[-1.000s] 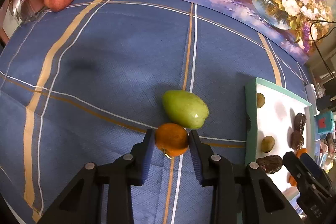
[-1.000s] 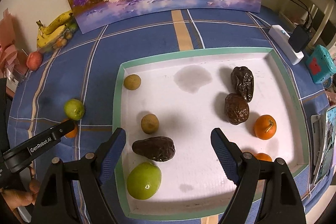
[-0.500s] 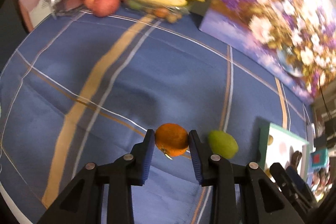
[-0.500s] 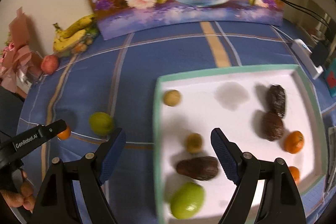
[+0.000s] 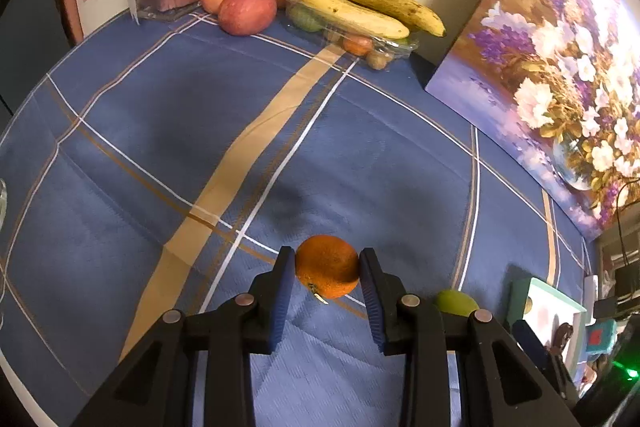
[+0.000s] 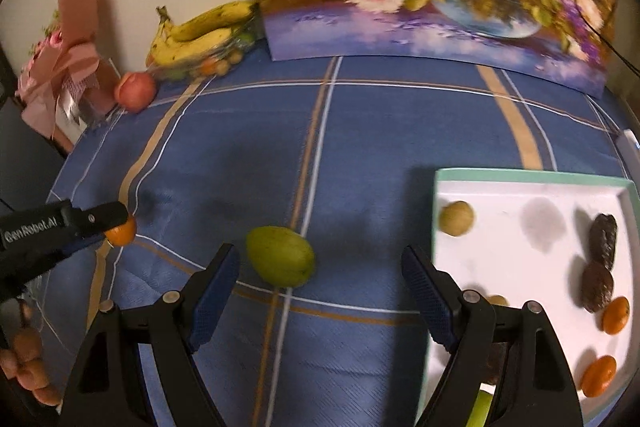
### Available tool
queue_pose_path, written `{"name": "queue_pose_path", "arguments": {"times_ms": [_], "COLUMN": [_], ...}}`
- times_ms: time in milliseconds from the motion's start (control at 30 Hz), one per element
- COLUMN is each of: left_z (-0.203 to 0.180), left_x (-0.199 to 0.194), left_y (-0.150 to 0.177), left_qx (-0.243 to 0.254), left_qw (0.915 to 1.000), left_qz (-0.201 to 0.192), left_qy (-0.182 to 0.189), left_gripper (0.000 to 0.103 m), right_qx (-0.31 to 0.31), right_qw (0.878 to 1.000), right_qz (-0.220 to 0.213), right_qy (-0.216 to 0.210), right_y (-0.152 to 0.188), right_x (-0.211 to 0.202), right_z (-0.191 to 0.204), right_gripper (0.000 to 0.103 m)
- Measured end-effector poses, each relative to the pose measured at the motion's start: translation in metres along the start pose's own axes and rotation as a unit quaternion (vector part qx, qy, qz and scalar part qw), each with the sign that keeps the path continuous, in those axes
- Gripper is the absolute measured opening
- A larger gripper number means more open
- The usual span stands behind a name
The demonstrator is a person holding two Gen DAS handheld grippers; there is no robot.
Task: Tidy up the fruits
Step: 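Grasp the orange with the left tool while the right tool grasps the green pear, then carry the orange and the green pear over the white tray with both tools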
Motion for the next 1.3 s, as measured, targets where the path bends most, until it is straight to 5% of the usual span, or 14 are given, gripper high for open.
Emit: {"name": "queue_pose_path", "arguments": {"times_ms": [333, 500, 600, 733, 1300], "left_z": [0.005, 0.007, 0.007, 0.006, -0.034], "left_x": [0.017, 0.023, 0.024, 0.021, -0.018], "left_y": [-0.002, -0.002, -0.002, -0.003, 0.021], "left_qx": [-0.013, -0.013, -0.012, -0.011, 0.034], "left_qw": [0.9998, 0.9997, 0.9997, 0.9998, 0.9993], "left_qz": [0.015, 0.018, 0.019, 0.016, 0.003], "left_qy": [0.009, 0.008, 0.008, 0.009, 0.014], "left_gripper": [0.035, 0.035, 0.035, 0.035, 0.035], "right_qx": [-0.03, -0.037, -0.048, -0.052, -0.011], "right_qw": [0.999, 0.999, 0.998, 0.998, 1.0], "right_qz": [0.02, 0.026, 0.027, 0.027, 0.021], "right_qy": [0.01, 0.007, 0.014, 0.006, -0.008], "right_y": [0.005, 0.006, 0.006, 0.006, 0.008], "right_x": [0.033, 0.045, 0.047, 0.046, -0.002], "right_z": [0.018, 0.025, 0.029, 0.034, 0.004], "right_gripper": [0.083, 0.063, 0.062, 0.049, 0.04]}}
Point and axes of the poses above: each gripper's, at about its wrist camera, not at the fingertips, and x roughly the way its jaws point, z to its left, y to its underside, the point moved 10 cm from there along x, roughly the way its jaws point, and after that the axes turned 5 degrees about y, right-handed, at the moved point
